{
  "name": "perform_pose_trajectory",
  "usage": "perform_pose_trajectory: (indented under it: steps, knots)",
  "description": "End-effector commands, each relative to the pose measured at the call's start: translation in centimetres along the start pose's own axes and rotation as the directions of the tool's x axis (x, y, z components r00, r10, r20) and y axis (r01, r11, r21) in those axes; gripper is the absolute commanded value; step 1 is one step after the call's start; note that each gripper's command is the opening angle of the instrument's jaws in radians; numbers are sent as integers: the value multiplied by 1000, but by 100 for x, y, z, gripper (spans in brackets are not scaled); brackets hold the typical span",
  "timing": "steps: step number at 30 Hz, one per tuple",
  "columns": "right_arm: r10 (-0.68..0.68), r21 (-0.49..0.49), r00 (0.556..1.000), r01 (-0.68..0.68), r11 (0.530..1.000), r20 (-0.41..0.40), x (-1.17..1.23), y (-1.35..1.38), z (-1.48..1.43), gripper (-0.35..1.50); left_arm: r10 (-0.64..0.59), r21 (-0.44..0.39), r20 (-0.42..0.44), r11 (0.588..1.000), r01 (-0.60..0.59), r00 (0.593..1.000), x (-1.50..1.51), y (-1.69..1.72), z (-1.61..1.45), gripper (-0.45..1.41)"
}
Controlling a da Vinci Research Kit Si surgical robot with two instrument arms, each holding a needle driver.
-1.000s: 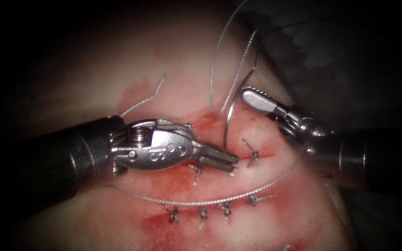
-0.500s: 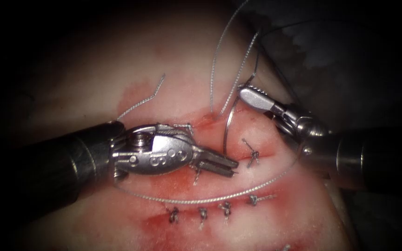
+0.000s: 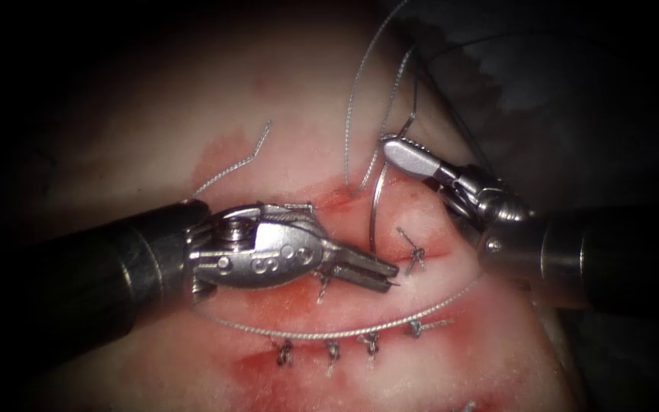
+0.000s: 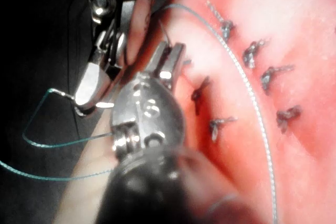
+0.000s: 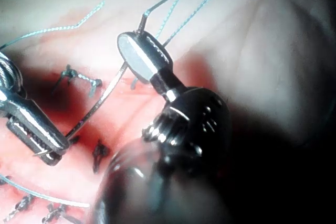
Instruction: Wound Closure
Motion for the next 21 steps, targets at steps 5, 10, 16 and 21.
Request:
perform_pose_trajectory:
  steps: [5, 10, 16, 21]
  knots:
    - [-64, -44, 998, 65, 997, 8, -5, -4, 11, -35, -32, -12, -3, 999, 32, 999, 1, 19, -3, 36]
    - [-325, -63, 944, 329, 942, 59, -27, -4, 12, -35, -254, -114, 110, 957, 266, 961, -11, 48, -26, 14]
    - [-576, -119, 802, 594, 795, 157, -49, 0, 21, -35, -580, -293, 355, 676, 677, 733, -13, 110, -99, -10]
    - [-649, -175, 759, 647, 742, 51, -45, -13, 35, -35, -703, -376, 277, 548, 747, 656, 38, 105, -129, -45]
